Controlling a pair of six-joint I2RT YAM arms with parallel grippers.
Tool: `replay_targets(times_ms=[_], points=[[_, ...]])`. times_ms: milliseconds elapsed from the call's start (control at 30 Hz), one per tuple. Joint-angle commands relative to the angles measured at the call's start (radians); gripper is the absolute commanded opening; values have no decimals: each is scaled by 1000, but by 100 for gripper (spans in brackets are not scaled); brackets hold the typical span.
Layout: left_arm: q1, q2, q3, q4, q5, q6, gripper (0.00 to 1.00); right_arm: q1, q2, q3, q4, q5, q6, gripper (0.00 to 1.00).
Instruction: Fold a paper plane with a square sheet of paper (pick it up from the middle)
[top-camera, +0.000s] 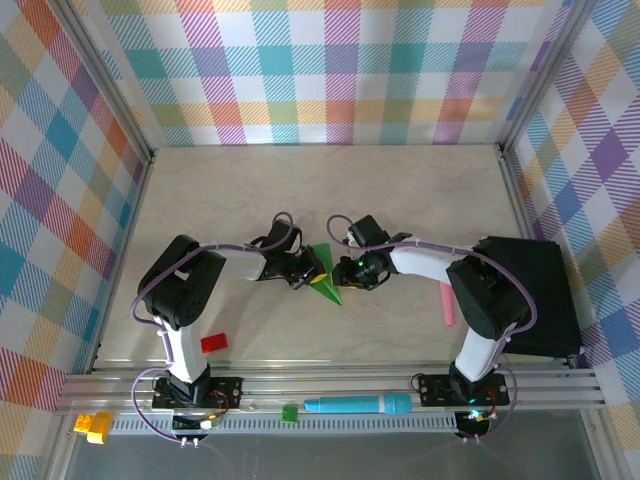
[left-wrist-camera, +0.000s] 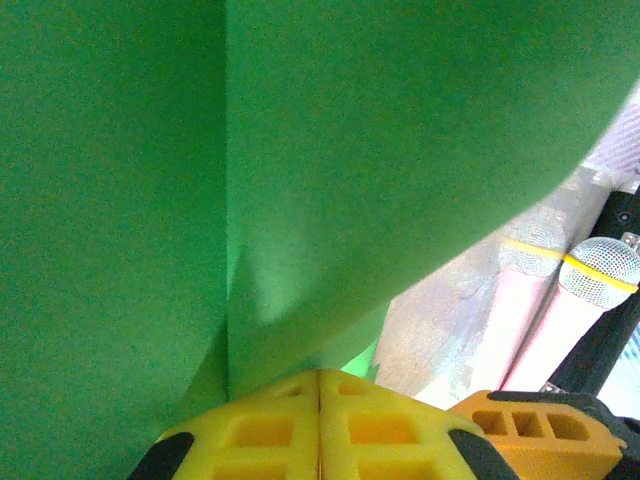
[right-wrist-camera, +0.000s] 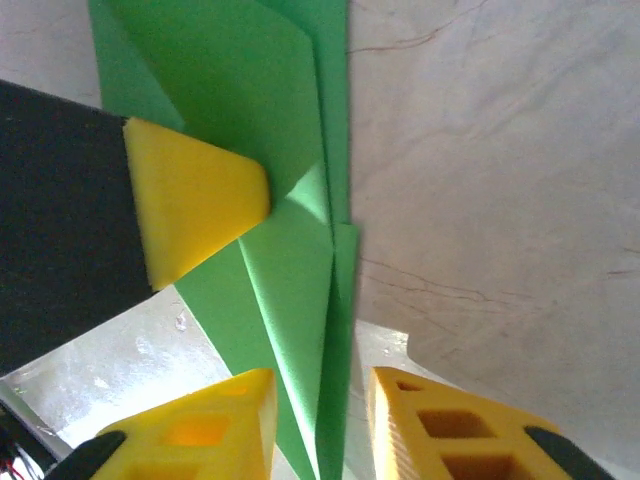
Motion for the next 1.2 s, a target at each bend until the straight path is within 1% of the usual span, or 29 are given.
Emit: replay_targets(times_ms=[0, 233, 367, 567, 867, 1167], points=[[-7, 18, -26, -54, -31, -16, 9, -2, 35, 51, -47, -1, 3, 32], [-7, -18, -33, 13, -4, -47, 11, -1, 88, 105, -99, -3, 19, 33], [-7, -32, -38, 53, 11, -65, 13, -2, 102, 106, -113, 2, 24, 33], [-7, -56, -49, 116, 29, -88, 14, -1, 114, 100, -111, -24, 25, 32], [-7, -85, -58, 135, 38, -94, 16, -1, 99, 105, -121, -35, 22, 27], [0, -103, -35, 80, 20, -58, 16, -1, 109, 78, -115, -30, 25, 23]])
